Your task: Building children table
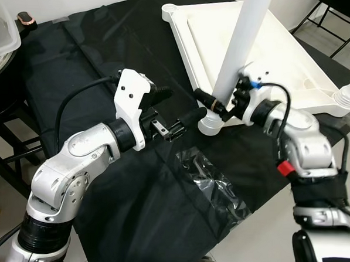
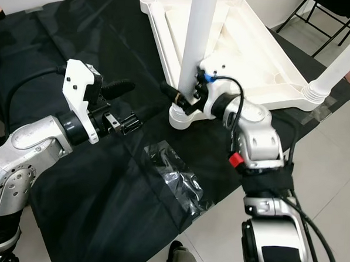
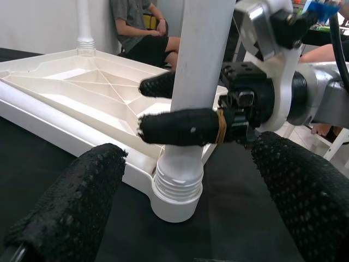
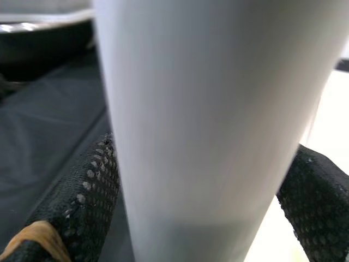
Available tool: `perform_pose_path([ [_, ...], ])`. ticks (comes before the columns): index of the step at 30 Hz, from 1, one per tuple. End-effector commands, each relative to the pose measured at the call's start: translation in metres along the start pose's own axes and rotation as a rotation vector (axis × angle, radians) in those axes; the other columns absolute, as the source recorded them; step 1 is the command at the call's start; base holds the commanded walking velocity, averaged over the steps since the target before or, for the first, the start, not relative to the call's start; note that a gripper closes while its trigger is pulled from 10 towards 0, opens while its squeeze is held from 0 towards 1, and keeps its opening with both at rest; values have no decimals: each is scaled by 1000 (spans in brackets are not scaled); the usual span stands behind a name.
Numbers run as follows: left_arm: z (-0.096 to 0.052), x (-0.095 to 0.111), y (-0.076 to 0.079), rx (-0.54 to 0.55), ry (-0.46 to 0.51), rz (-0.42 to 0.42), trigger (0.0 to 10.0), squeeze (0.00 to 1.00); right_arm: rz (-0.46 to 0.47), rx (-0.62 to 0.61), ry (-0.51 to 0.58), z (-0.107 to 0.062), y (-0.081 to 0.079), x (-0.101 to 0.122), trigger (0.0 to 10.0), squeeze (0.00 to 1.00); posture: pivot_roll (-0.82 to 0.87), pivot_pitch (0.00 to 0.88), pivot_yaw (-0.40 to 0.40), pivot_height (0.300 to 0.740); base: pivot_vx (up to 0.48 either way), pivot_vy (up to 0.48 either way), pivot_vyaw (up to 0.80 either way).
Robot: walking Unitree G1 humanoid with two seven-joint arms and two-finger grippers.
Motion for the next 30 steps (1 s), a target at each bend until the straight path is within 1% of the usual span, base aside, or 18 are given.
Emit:
perform_pose_path([
  [1,-1,-1,6,-22,-6,-12,10000,0,8,52,11,-2,0,-1,10000,0,53,325,-16,740,0,0,0],
  [2,-1,-2,6,-22,-7,-14,10000,0,4,68,18,-5,2,1,4431,0,54,327,-15,740,0,0,0],
  [3,-1,-2,6,-22,-9,-13,10000,0,8,97,22,-8,4,2,0,0,54,327,-15,740,0,0,0],
  [7,-2,-2,6,-22,-11,-13,10000,0,4,128,23,-11,7,4,0,0,54,329,-14,740,0,0,0],
  [15,-2,-2,5,-21,-13,-13,10000,0,16,165,21,-16,7,2,0,0,49,329,-12,740,0,0,0],
  [20,-2,-2,5,-21,-11,-16,10000,0,57,144,26,-16,1,-6,0,0,44,330,-13,740,0,0,0],
  [21,-2,-2,5,-22,-11,-16,10000,0,86,109,8,-12,-9,-16,0,0,46,332,-16,740,0,0,0],
  [22,-2,-2,5,-22,-11,-16,10000,0,86,109,8,-12,-9,-16,0,0,46,332,-16,740,0,0,0],
  [23,-2,-2,5,-22,-11,-15,10000,0,106,37,-16,-5,-20,-26,0,0,50,332,-19,740,0,0,0],
  [24,-2,-2,5,-23,-12,-15,10000,0,122,-155,-78,4,-28,-42,0,0,50,333,-16,740,0,0,0],
  [25,-2,-2,5,-23,-12,-15,10000,0,122,-155,-78,4,-28,-42,0,0,50,333,-16,740,0,0,0],
  [26,-1,-2,5,-22,-11,-16,10000,0,127,-539,-243,4,-42,-72,0,0,48,334,-10,740,0,0,0],
  [27,-1,-2,4,-21,-10,-17,10000,0,149,-629,-291,0,-48,-81,0,0,48,334,-10,740,0,0,0],
  [28,0,-2,4,-22,-11,-16,10000,0,162,-671,-296,-2,-54,-85,0,0,46,334,-12,740,0,0,0],
  [29,0,-2,4,-22,-11,-16,10000,0,162,-671,-296,-2,-54,-85,0,0,46,334,-12,740,0,0,0],
  [30,0,-2,4,-24,-11,-14,10000,0,180,-671,-287,0,-58,-86,0,0,46,333,-11,740,0,0,0],
])
Point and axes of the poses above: a point about 5 cm out from each wrist's last joint towards the gripper, its own z axis pointing out of the wrist towards the gripper, its own x axis along the axis of the wrist's last joint, y = z × x, the point moved 2 cm from there along z, pointing out of the wrist towards the gripper, and after that the axes turned 1 degree about -z, right-handed, at the moved point
